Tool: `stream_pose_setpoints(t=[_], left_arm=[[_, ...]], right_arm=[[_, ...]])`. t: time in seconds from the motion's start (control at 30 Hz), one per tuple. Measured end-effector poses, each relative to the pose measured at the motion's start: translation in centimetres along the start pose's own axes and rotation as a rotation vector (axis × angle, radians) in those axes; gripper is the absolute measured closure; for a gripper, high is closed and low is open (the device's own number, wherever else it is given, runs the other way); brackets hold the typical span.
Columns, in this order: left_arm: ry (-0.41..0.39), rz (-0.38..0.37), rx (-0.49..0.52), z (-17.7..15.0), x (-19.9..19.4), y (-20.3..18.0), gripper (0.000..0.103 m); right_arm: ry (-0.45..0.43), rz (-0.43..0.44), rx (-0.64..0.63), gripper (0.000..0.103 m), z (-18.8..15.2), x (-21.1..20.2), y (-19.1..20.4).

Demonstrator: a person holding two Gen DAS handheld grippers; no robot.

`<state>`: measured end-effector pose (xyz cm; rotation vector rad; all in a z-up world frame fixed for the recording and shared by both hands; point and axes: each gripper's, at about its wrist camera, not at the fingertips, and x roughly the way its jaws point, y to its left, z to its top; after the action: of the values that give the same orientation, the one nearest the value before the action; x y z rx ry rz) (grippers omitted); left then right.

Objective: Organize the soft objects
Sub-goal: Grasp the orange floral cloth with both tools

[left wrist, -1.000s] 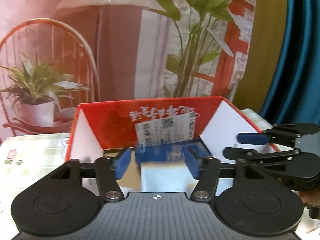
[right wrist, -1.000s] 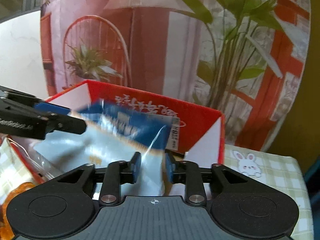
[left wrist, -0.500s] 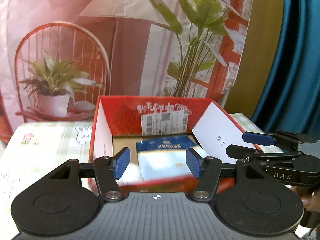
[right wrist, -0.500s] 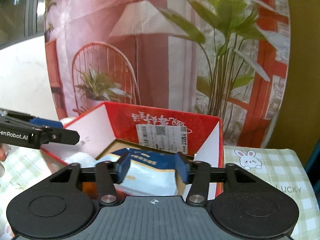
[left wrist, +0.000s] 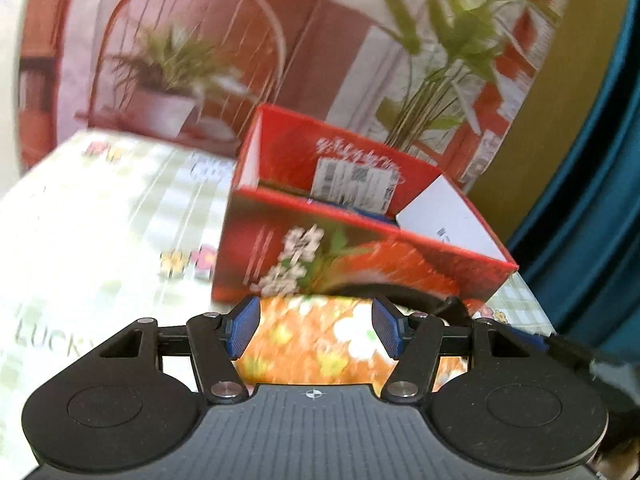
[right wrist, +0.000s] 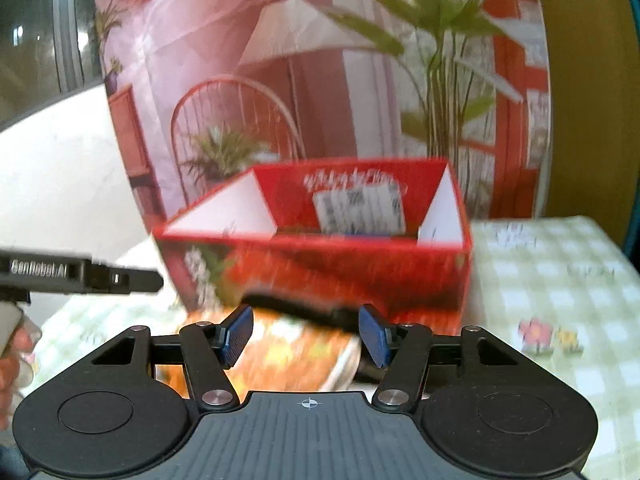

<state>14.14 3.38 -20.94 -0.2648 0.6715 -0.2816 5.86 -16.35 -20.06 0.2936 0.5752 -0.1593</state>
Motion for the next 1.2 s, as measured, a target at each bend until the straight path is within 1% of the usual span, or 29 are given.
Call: stream_pose_setpoints(t=[0.13, 0.23, 0.37, 0.5, 0.77, 0.83, 0.9, 1.03, 1.13, 1.2], left_arm=[[0.014, 0.022, -0.015, -0.8, 0.3, 0.5, 0.039], [0.029, 0.016, -0.045, -1.6, 0.6, 0.8, 0.039], [0.047, 0.012, -0.028, -2.6, 1.5, 0.3, 0.039], [0.057, 0.024, -0.051, -3.1, 2.1, 0.9, 0.039], [0.067, 0.047, -0.103, -3.2, 2.9, 2.1, 0.039], [0.076, 0.044, -0.130, -3.2, 3.2, 2.5, 0.039], [0.085, 0.027, -0.172, -3.2, 3.7, 2.8, 0.039], [0.087, 0.021, -0.192, -2.9, 4.6, 3.1, 0.039], [0.085, -0.005, -0.223, -2.9, 5.1, 3.5, 0.040], [0.085, -0.019, -0.226, -2.9, 5.0, 3.4, 0.043]], right_arm=[[0.067, -0.017, -0.052, 0.048, -2.2, 0.9, 1.3], [0.081, -0.016, -0.068, 0.048, -2.9, 1.2, 1.6], [0.117, -0.022, -0.089, 0.049, -3.9, 2.4, 1.4], [0.136, -0.014, -0.092, 0.049, -4.6, 3.2, 1.0], [0.120, 0.016, -0.091, 0.048, -5.4, 3.9, 0.5], [0.121, 0.022, -0.088, 0.048, -5.5, 4.0, 0.3], [0.122, 0.028, -0.084, 0.048, -5.5, 4.1, 0.3], [0.125, 0.037, -0.077, 0.048, -5.6, 4.3, 0.1], [0.127, 0.037, -0.078, 0.048, -5.6, 4.3, 0.2], [0.128, 0.038, -0.078, 0.048, -5.6, 4.3, 0.2]])
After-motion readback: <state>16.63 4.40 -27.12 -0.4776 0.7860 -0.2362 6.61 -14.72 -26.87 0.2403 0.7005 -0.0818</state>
